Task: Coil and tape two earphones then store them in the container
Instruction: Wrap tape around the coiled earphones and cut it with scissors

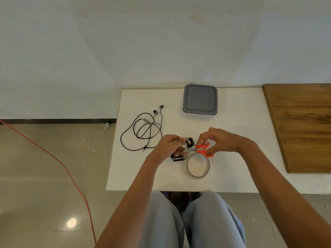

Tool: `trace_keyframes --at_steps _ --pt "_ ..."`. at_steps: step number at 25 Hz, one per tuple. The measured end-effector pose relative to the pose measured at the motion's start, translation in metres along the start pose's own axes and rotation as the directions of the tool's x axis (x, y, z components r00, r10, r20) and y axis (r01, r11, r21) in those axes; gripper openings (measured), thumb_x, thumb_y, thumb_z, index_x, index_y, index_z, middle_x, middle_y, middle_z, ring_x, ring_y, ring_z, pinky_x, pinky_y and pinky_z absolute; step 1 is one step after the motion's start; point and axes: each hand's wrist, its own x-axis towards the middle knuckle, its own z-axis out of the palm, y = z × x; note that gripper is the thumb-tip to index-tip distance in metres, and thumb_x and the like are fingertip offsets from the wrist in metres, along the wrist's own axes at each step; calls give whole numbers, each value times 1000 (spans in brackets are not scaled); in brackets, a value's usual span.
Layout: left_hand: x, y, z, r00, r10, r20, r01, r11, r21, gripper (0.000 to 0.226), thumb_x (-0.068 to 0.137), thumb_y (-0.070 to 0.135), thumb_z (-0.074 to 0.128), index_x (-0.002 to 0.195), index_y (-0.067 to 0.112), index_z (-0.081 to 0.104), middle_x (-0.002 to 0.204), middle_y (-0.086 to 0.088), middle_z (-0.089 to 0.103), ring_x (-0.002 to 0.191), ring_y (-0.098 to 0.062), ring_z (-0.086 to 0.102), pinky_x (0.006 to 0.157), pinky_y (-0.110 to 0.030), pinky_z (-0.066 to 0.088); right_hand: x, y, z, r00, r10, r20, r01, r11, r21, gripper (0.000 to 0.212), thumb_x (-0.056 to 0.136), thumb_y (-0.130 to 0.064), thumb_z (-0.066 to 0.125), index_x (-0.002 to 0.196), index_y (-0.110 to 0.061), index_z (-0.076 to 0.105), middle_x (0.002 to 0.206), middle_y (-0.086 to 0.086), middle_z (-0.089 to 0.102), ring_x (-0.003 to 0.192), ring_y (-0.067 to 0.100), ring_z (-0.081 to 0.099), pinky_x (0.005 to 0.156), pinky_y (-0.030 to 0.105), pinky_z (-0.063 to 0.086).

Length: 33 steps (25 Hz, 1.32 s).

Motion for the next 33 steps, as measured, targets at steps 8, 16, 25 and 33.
trace_keyframes --at_steps 8,16,25,33 --pt "1 -1 0 1000 -6 -23 5 1000 -7 15 96 20 54 91 8 61 70 -13 71 58 -14 70 45 -14 41 -2 1 6 996 14 -85 -14 1000 -6 28 79 -20 76 95 -40 63 95 -4 62 94 12 43 81 35 43" --pt "2 -1 2 1000 11 -23 -12 1000 -17 19 98 22 51 88 8 59 74 -17 73 62 -19 70 48 -16 42 -5 0 10 992 -18 -122 15 1000 -24 30 77 -26 76 104 -34 65 98 -9 63 96 10 43 80 28 41" --pt "2 -3 -3 997 40 -70 -41 999 -23 22 99 29 49 86 15 58 79 -13 75 72 -21 71 54 -19 46 -36 38 38 873 211 -439 -197 977 79 56 69 -19 81 117 -24 53 112 -5 53 102 18 48 86 29 42" --pt "2 -8 -5 995 27 -96 -29 999 -24 17 98 27 50 95 12 59 81 -11 74 70 -19 70 52 -18 46 -10 27 51 672 442 -594 -474 873 112 14 80 -8 61 65 -8 64 74 10 67 68 30 63 64 38 56"
